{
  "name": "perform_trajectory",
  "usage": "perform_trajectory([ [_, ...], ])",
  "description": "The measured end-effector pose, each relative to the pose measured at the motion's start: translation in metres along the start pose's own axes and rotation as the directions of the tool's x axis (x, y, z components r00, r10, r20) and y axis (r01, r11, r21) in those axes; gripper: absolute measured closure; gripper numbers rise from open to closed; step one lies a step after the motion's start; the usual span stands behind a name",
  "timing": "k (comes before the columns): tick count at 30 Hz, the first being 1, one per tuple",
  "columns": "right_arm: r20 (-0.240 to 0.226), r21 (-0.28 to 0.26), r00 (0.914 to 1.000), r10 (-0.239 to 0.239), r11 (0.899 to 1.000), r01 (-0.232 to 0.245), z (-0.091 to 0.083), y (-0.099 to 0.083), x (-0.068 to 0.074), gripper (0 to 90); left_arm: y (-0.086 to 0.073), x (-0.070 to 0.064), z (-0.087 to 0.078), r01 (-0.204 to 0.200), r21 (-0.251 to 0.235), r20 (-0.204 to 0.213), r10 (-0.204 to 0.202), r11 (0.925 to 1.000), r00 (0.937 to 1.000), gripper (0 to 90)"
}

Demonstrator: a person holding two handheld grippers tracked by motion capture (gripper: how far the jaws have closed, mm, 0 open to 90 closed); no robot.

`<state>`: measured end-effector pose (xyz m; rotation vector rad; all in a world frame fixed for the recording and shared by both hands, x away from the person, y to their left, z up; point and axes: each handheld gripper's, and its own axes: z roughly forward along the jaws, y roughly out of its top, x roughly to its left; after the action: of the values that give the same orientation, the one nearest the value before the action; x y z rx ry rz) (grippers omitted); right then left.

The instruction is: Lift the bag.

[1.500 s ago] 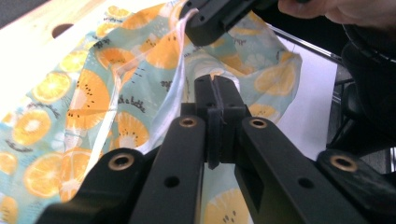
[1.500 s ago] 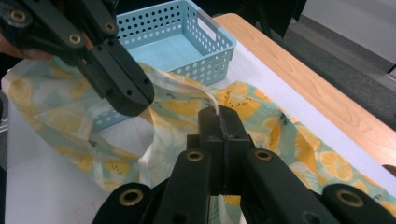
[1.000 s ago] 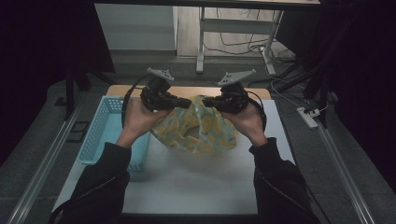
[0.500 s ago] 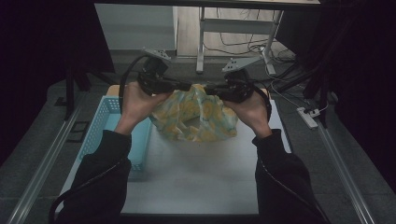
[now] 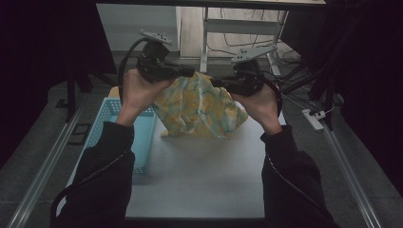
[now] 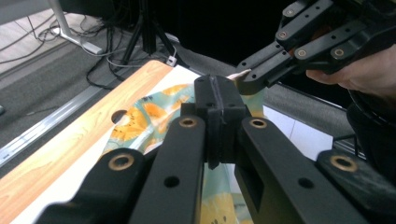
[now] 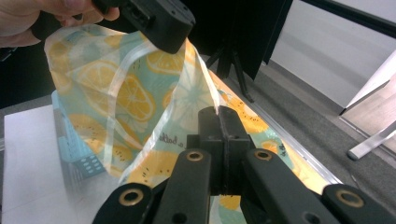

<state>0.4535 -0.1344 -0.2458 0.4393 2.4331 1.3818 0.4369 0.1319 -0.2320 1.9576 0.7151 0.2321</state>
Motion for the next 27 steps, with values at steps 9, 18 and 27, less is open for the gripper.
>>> perform_trajectory([
  [9,0.013,-0.013,0.9999,0.007,1.0,-0.007,-0.003,0.006,-0.003,90.0,0.012,0.004,0.001,-0.009,-0.008,-0.048,0.009,0.9999,0.9988,90.0],
  [18,0.031,0.005,0.9987,0.039,0.999,-0.039,0.01,0.0,-0.013,90.0,0.01,0.014,0.019,-0.044,0.014,-0.097,0.045,0.9989,0.9943,89.9],
  [27,0.047,0.032,0.9971,0.059,0.998,-0.061,0.03,-0.014,-0.021,89.7,-0.003,0.024,0.045,-0.04,0.05,-0.122,0.046,0.9979,0.9914,89.7],
])
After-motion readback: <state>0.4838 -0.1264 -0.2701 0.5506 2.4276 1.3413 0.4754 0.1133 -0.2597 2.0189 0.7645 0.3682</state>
